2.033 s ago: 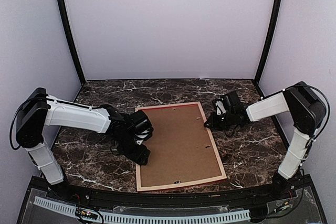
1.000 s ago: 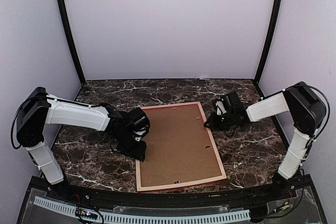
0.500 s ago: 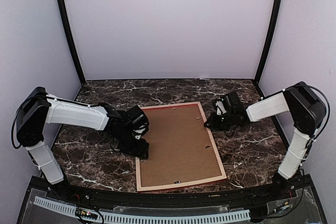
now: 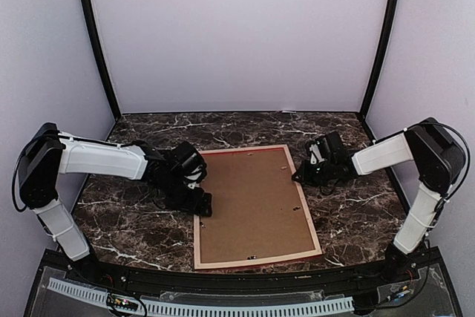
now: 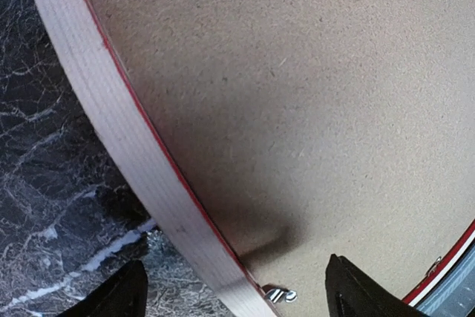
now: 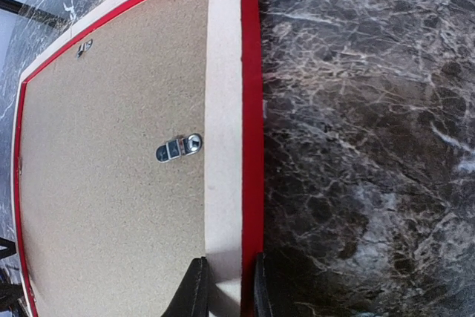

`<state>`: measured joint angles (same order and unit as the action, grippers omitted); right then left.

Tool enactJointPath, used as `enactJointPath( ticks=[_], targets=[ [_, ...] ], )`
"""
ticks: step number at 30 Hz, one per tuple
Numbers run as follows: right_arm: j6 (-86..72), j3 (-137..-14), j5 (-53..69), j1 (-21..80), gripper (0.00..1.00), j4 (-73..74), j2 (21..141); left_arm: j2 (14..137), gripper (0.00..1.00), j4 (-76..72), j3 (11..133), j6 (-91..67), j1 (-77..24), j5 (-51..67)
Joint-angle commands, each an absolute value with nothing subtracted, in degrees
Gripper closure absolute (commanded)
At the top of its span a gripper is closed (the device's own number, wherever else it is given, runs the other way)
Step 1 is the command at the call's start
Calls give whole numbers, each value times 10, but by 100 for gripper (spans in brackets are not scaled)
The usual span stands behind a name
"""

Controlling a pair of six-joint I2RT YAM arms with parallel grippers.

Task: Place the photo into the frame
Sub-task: Press the fastener onto the backboard.

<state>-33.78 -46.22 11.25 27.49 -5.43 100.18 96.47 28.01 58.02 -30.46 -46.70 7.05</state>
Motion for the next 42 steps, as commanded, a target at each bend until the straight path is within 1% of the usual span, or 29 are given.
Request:
enactJointPath(
  ticks=[1, 8, 14, 24, 29, 42],
  targets=[
    [-389, -415, 94, 252, 100, 18, 999, 942, 14, 299, 586, -287, -465, 71],
    [-404, -394, 93, 242, 100, 2, 976, 955, 15, 324, 596, -271, -465, 72],
    [-403, -392, 107, 241, 100, -10, 983, 974, 19, 328, 607, -264, -466, 67],
    [-399, -396, 118, 242, 100, -16, 986, 1003, 20, 330, 621, -256, -466, 62],
    [-398, -397, 120, 242, 100, -16, 988, 1010, 25, 324, 618, -264, -466, 63],
    [-394, -399, 125, 242, 100, -18, 991, 1011, 26, 311, 616, -283, -458, 50]
  ],
)
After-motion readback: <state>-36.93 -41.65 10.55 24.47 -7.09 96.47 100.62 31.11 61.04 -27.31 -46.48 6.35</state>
